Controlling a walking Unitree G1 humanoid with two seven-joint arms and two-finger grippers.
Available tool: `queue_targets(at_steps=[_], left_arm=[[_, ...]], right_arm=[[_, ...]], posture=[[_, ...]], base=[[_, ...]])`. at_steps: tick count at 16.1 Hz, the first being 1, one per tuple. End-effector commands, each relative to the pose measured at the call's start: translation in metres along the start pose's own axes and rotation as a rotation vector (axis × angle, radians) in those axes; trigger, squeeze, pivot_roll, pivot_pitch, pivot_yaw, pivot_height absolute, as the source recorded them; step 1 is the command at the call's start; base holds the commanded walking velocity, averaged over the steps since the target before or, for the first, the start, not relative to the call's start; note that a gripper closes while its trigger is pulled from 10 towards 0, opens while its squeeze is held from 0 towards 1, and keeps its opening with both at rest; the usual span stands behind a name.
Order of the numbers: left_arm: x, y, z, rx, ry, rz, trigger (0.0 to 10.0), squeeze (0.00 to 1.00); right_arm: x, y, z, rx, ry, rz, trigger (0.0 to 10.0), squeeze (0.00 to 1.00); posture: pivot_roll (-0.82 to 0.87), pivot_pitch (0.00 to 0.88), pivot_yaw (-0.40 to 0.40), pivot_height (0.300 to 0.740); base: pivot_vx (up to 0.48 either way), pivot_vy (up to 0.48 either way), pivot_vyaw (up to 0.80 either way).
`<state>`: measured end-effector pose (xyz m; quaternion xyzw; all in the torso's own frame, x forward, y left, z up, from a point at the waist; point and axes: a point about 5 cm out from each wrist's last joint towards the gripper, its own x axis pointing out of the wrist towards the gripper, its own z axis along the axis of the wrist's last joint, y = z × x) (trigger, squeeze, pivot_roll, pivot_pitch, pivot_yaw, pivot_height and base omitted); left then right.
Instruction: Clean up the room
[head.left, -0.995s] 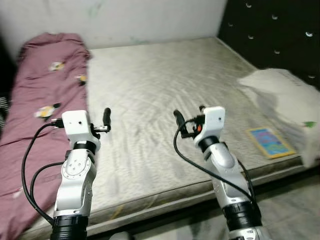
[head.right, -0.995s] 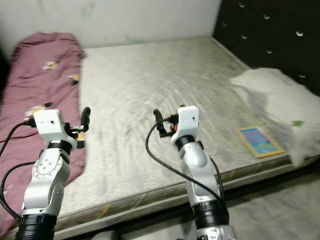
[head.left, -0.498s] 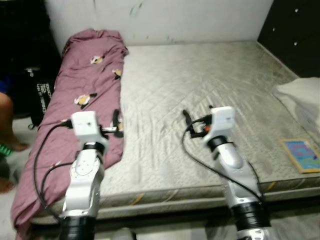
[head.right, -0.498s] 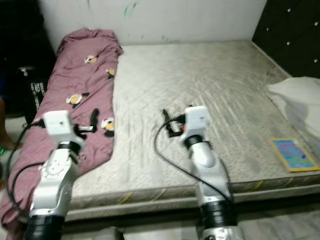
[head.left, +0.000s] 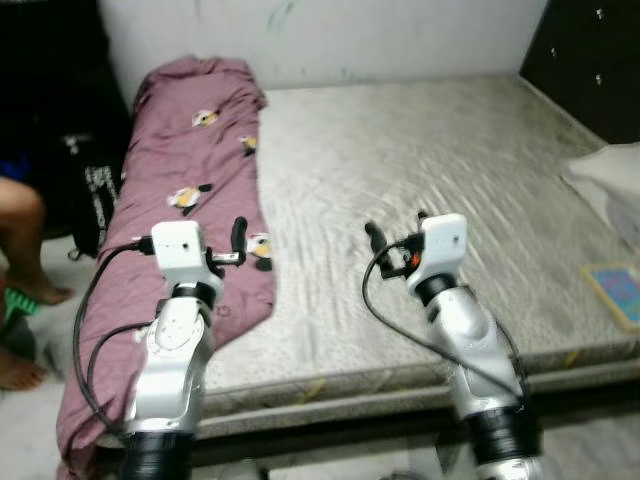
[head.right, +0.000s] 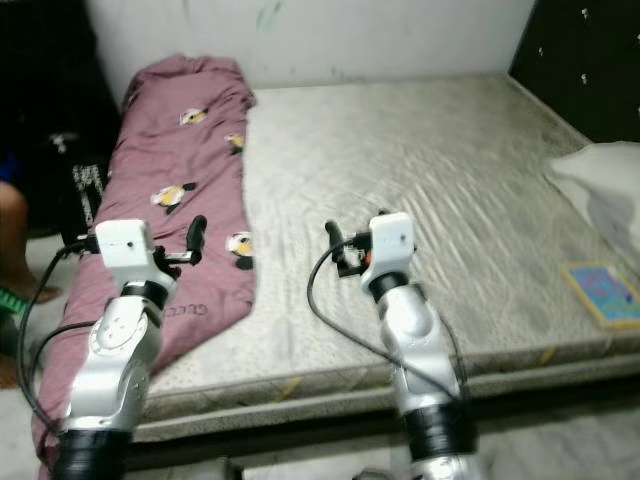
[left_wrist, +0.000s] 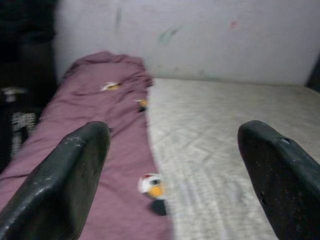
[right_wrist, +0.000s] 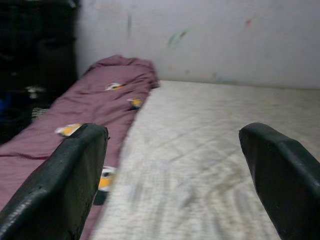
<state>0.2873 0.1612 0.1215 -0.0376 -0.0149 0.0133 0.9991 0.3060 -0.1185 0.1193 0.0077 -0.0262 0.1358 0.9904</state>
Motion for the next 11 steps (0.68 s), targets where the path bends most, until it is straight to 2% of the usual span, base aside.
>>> queue_targets(at_steps=[1, 7, 11], left_arm=[[0.000, 0.002, 0.001, 0.001, 0.002, 0.007, 10.0, 0.00], [0.000, 0.005, 0.002, 0.001, -0.006, 0.026, 10.0, 0.00], [-0.006, 0.018, 0.000, 0.044, 0.001, 0.045, 10.0, 0.00]], right_arm=[[0.001, 0.002, 0.004, -0.004, -0.012, 0.011, 10.0, 0.00], [0.002, 0.001, 0.004, -0.008, -0.015, 0.005, 10.0, 0.00], [0.001, -0.004, 0.005, 0.017, -0.019, -0.025, 10.0, 0.00]], posture=[[-0.03, 0.000, 0.016, 0.740], [-0.04, 0.000, 0.020, 0.740], [-0.04, 0.000, 0.019, 0.740]], base=[[0.000, 0.446, 0.00], [0.000, 0.447, 0.00], [0.000, 0.449, 0.00]])
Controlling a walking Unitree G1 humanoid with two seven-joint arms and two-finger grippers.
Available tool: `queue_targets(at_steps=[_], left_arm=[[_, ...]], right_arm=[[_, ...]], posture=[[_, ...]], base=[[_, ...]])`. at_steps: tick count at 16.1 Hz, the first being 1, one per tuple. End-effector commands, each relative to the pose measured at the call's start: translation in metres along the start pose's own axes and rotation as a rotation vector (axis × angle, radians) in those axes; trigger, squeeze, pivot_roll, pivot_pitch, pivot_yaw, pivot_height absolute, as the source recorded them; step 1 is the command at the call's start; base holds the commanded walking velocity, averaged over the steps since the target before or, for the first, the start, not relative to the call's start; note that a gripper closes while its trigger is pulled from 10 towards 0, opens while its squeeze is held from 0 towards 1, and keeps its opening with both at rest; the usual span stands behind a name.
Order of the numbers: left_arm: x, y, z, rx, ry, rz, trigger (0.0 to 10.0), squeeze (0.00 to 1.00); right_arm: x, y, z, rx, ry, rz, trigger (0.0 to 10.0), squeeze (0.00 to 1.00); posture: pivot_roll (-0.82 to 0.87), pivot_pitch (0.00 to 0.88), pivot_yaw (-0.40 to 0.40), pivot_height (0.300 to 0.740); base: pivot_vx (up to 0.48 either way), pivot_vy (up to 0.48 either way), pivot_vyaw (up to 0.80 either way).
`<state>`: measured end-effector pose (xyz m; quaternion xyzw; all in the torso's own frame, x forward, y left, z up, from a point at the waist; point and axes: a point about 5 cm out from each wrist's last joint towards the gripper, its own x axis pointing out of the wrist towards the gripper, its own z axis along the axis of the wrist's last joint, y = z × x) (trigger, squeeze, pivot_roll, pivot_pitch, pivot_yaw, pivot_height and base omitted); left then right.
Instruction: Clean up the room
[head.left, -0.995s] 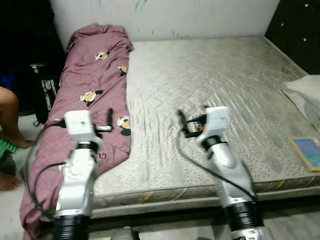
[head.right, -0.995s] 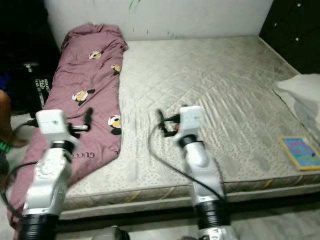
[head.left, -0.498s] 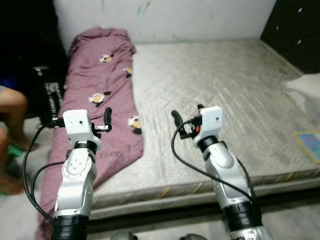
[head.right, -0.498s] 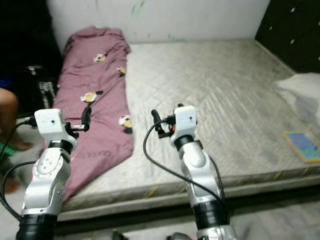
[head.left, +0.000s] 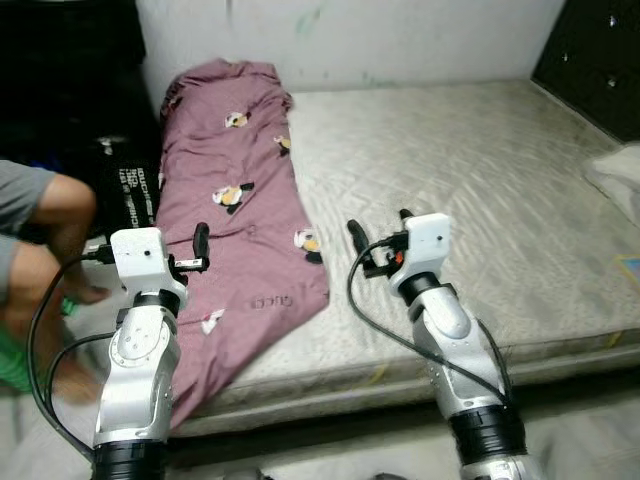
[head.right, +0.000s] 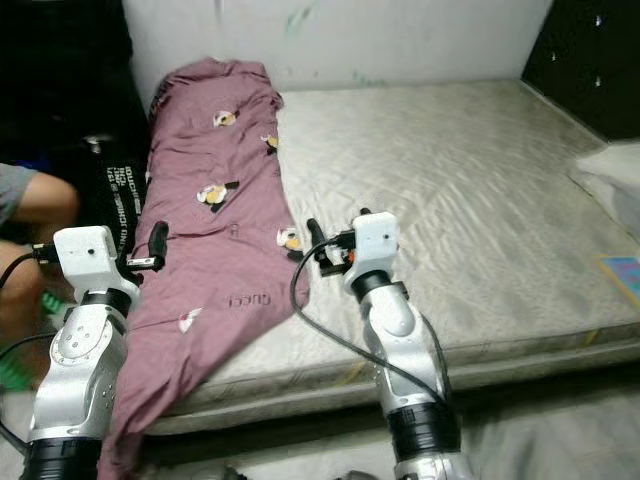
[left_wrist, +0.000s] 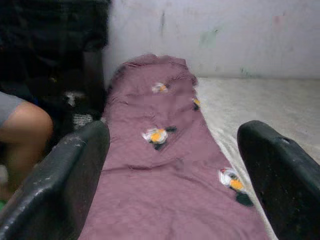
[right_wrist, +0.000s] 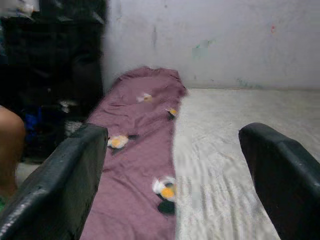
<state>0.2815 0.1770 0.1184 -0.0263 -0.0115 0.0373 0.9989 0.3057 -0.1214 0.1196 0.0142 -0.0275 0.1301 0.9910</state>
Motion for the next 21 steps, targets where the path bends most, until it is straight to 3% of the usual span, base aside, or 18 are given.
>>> queue_targets(at_steps=[1, 5, 7, 9, 11, 15, 21], left_arm=[[-0.001, 0.003, 0.001, 0.026, -0.007, 0.005, 10.0, 0.00], [-0.010, -0.003, 0.007, 0.039, -0.047, -0.046, 10.0, 0.00], [-0.015, -0.003, 0.002, 0.052, -0.032, 0.002, 10.0, 0.00], [-0.018, -0.004, -0.003, -0.016, -0.017, -0.048, 10.0, 0.00], [-0.021, -0.002, -0.006, 0.027, -0.012, -0.034, 10.0, 0.00], [-0.033, -0.001, -0.011, 0.012, 0.023, -0.011, 10.0, 0.00], [-0.033, 0.003, -0.011, -0.006, 0.051, 0.012, 10.0, 0.00]], right_arm=[[0.002, -0.001, 0.004, 0.001, -0.016, -0.013, 10.0, 0.00], [-0.005, -0.006, 0.000, -0.008, -0.002, -0.049, 10.0, 0.00], [-0.012, -0.007, -0.004, -0.008, 0.013, -0.055, 10.0, 0.00], [-0.017, -0.009, -0.010, 0.016, 0.039, -0.089, 10.0, 0.00], [-0.022, -0.008, -0.014, 0.016, 0.056, -0.087, 10.0, 0.00], [-0.024, -0.006, -0.018, 0.028, 0.081, -0.088, 10.0, 0.00], [-0.025, -0.007, -0.017, 0.072, 0.095, -0.118, 10.0, 0.00]], posture=[[-0.03, 0.000, 0.018, 0.740], [-0.03, 0.000, 0.020, 0.740], [-0.03, 0.000, 0.021, 0.740], [-0.03, 0.000, 0.008, 0.740], [-0.02, 0.000, 0.001, 0.740], [0.00, 0.020, 0.000, 0.740], [-0.01, 0.054, 0.019, 0.740]], base=[[0.000, 0.000, 0.00], [0.000, 0.000, 0.00], [0.000, 0.000, -0.24], [0.000, 0.000, -0.60], [0.000, 0.000, -0.58], [0.000, 0.000, -0.12], [0.000, 0.000, 0.00]])
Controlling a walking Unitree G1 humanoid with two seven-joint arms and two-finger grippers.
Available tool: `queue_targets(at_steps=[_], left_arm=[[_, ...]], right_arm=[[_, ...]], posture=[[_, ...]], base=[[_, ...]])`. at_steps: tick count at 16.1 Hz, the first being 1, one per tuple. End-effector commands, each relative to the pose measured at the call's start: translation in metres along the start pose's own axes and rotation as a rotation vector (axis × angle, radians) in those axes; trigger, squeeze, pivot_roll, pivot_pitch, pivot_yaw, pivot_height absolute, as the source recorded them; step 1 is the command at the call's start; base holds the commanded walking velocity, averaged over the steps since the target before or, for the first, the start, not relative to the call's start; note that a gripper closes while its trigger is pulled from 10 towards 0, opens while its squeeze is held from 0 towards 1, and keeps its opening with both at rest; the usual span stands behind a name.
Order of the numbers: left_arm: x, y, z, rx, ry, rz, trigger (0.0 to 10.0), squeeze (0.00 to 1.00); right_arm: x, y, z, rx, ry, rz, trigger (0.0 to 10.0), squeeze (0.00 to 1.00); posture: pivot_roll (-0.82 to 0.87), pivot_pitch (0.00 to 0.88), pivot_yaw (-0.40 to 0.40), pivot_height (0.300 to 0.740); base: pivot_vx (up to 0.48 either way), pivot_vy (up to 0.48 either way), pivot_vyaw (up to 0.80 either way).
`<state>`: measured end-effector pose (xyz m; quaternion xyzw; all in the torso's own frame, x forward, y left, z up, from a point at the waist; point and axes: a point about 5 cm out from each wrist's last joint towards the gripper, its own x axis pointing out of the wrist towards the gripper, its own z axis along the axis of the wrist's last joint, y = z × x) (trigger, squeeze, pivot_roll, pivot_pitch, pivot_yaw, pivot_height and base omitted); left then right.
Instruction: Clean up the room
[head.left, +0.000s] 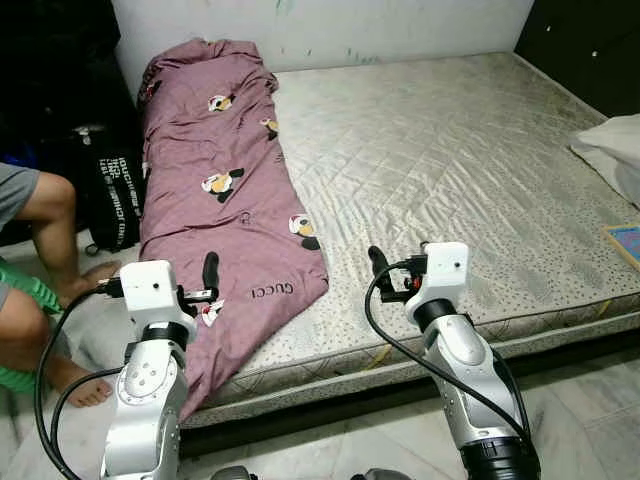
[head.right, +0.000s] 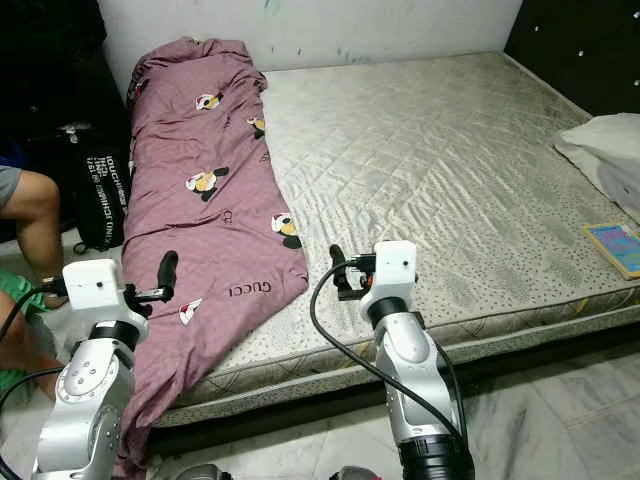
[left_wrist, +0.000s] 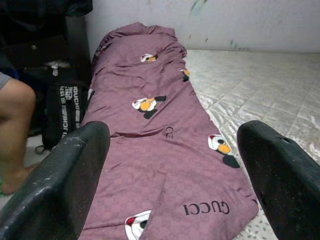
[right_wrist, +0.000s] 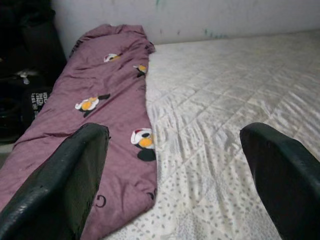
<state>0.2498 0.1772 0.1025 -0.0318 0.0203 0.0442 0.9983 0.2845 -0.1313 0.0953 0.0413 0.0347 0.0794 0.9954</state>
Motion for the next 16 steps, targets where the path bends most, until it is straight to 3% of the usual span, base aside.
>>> queue_targets(at_steps=[1, 10, 16], left_arm=[[-0.0018, -0.0031, 0.0047, 0.001, -0.012, -0.019, 10.0, 0.00], [-0.0042, -0.0039, 0.0067, -0.018, -0.010, -0.019, 10.0, 0.00], [-0.0026, -0.0063, 0.0078, -0.013, -0.012, -0.027, 10.0, 0.00]], right_arm=[[-0.0019, -0.0022, 0.0063, 0.003, -0.020, -0.011, 10.0, 0.00], [-0.0048, -0.0007, 0.0068, 0.001, -0.013, -0.001, 10.0, 0.00], [-0.0040, 0.0012, 0.0066, 0.003, -0.011, 0.015, 10.0, 0.00]], posture=[[-0.02, 0.063, 0.018, 0.740], [-0.01, 0.076, 0.011, 0.740], [-0.01, 0.069, 0.010, 0.676]], base=[[0.000, 0.000, 0.00], [0.000, 0.000, 0.00], [0.000, 0.000, 0.00]])
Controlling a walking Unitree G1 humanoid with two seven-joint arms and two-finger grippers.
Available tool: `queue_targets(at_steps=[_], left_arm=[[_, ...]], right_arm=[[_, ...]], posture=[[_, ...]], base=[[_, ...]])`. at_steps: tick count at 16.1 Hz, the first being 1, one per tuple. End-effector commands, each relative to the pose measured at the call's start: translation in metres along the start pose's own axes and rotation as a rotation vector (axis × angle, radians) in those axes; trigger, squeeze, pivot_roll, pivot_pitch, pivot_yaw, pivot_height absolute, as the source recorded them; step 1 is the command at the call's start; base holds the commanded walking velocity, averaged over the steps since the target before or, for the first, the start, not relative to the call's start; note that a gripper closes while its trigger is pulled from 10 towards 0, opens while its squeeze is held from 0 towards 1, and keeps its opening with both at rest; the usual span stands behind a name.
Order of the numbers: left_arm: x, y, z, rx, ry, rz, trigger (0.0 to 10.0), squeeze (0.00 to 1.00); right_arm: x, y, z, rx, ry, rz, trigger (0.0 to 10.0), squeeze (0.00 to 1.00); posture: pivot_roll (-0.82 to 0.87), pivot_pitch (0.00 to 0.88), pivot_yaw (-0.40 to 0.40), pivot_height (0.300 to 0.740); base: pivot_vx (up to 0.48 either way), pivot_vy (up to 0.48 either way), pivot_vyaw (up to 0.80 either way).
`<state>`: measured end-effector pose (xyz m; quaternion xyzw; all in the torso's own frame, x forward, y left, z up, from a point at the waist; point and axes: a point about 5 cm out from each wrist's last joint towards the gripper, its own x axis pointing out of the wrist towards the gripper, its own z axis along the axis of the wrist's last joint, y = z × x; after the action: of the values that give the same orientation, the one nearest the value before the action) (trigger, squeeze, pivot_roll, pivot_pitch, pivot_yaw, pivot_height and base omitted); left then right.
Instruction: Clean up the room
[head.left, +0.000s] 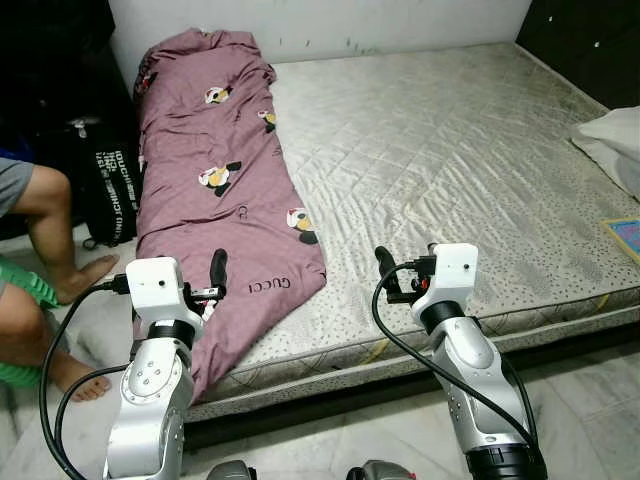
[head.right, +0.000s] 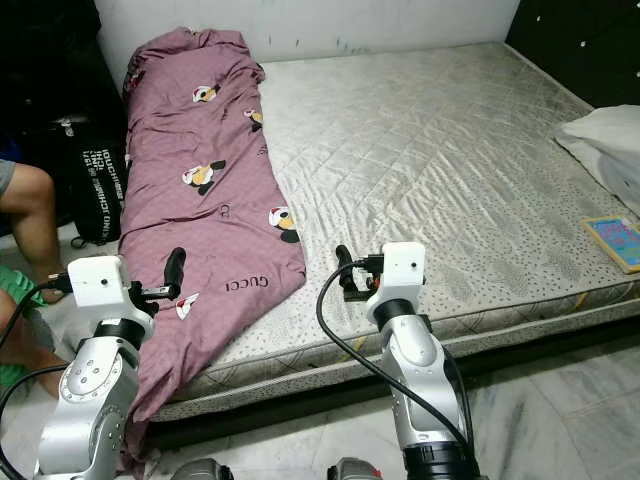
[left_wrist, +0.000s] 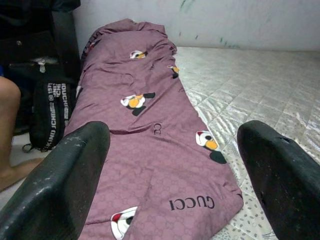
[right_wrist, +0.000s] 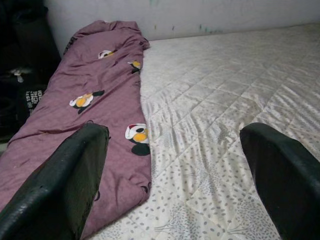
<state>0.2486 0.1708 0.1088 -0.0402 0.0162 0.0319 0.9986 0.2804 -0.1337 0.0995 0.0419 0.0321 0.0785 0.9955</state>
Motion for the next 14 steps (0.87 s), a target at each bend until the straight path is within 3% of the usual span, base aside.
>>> queue_targets(at_steps=[1, 6, 14], left_arm=[[-0.0005, 0.0003, 0.0020, 0.004, -0.005, -0.002, 10.0, 0.00], [0.0003, -0.0007, 0.0022, 0.006, -0.009, -0.002, 10.0, 0.00], [0.0029, -0.0029, 0.0062, -0.001, -0.032, -0.024, 10.0, 0.00]], right_arm=[[0.0009, 0.0029, 0.0024, 0.002, -0.005, 0.020, 10.0, 0.00], [0.0017, 0.0077, 0.0037, 0.008, -0.013, 0.059, 10.0, 0.00], [0.0042, 0.0101, 0.0045, 0.008, -0.011, 0.094, 10.0, 0.00]], posture=[[-0.01, 0.069, 0.011, 0.666], [-0.01, 0.064, 0.007, 0.611], [-0.01, 0.071, 0.002, 0.611]], base=[[0.000, 0.000, 0.00], [0.000, 0.000, 0.00], [0.000, 0.000, 0.00]])
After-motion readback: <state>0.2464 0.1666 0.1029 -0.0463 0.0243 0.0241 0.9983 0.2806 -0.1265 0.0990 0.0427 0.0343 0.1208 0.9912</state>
